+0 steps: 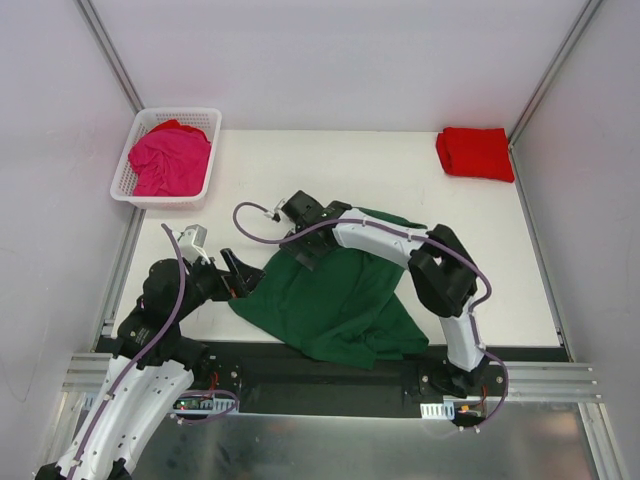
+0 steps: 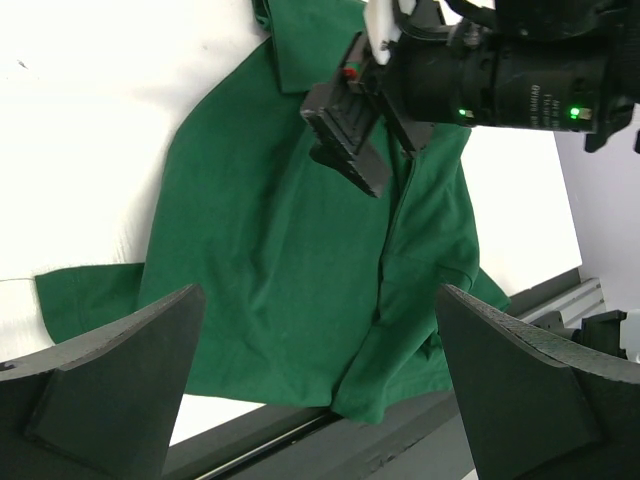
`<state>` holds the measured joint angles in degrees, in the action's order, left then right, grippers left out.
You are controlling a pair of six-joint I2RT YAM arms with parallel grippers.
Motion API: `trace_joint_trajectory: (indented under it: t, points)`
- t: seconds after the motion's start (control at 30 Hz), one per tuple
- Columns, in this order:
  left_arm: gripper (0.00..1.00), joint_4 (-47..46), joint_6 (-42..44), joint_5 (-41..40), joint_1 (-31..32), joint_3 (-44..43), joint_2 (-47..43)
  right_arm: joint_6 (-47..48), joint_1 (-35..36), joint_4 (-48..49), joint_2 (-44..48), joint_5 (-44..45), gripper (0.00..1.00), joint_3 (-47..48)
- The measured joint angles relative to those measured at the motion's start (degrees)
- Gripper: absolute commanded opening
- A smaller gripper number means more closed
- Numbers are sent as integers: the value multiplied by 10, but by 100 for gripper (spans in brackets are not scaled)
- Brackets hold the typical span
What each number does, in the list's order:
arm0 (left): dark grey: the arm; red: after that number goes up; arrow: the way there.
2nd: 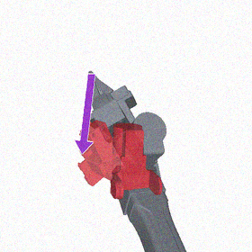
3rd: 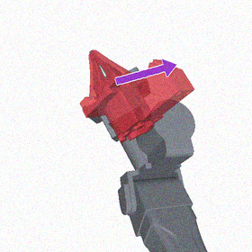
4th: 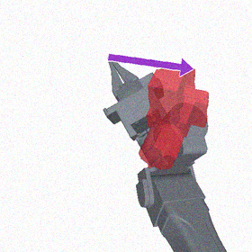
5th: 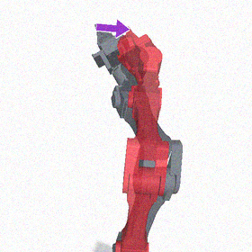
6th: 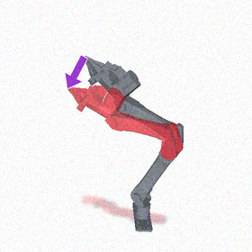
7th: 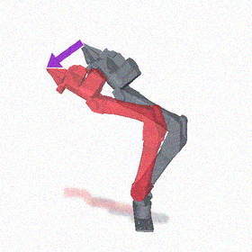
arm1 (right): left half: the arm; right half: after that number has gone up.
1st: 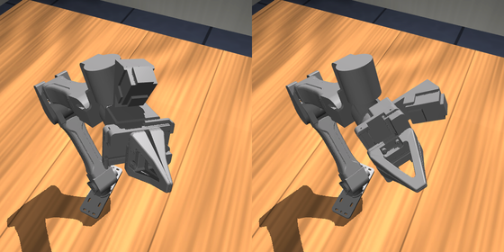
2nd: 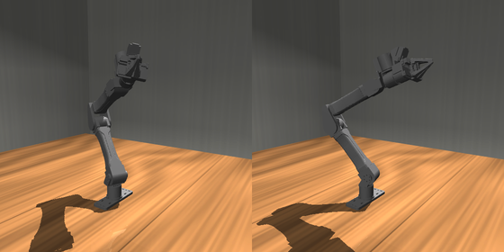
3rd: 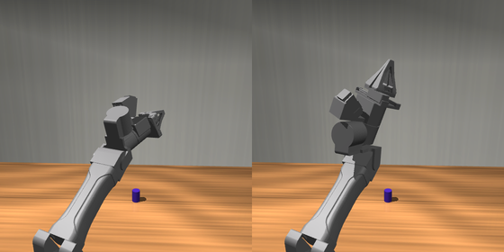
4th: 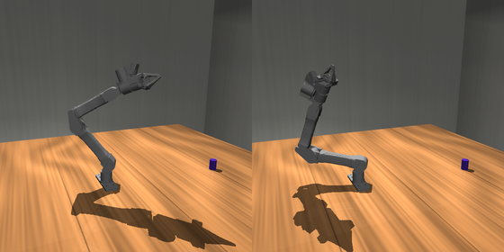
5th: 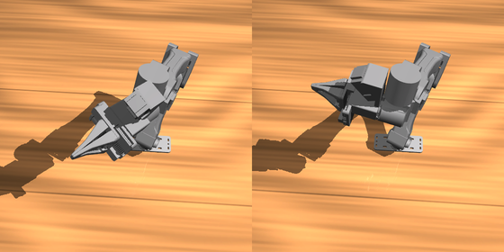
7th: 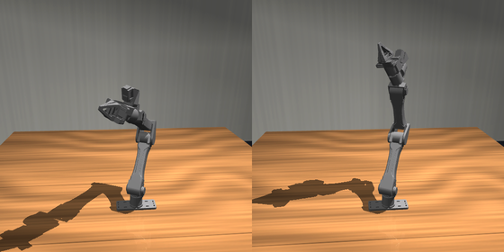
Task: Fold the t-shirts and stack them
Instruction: Flatten out the tshirt
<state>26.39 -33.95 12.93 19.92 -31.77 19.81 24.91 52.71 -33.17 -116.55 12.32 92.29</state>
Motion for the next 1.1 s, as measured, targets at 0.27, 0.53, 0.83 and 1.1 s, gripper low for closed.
trace_joint_trajectory:
  t: [0.27, 0.53, 0.83, 1.1]
  points:
    - [99, 1, 0, 0, 0, 0, 0, 11, 0, 3, -56, 20, 99, 77]
    - [99, 1, 0, 0, 0, 0, -1, 13, -15, 4, -88, 20, 91, 108]
    - [99, 3, -1, -1, 0, 0, -7, 13, -47, 4, -120, 16, 83, 116]
    - [99, 4, -2, -1, 0, 0, -7, 12, -52, 4, -125, -2, 81, 122]
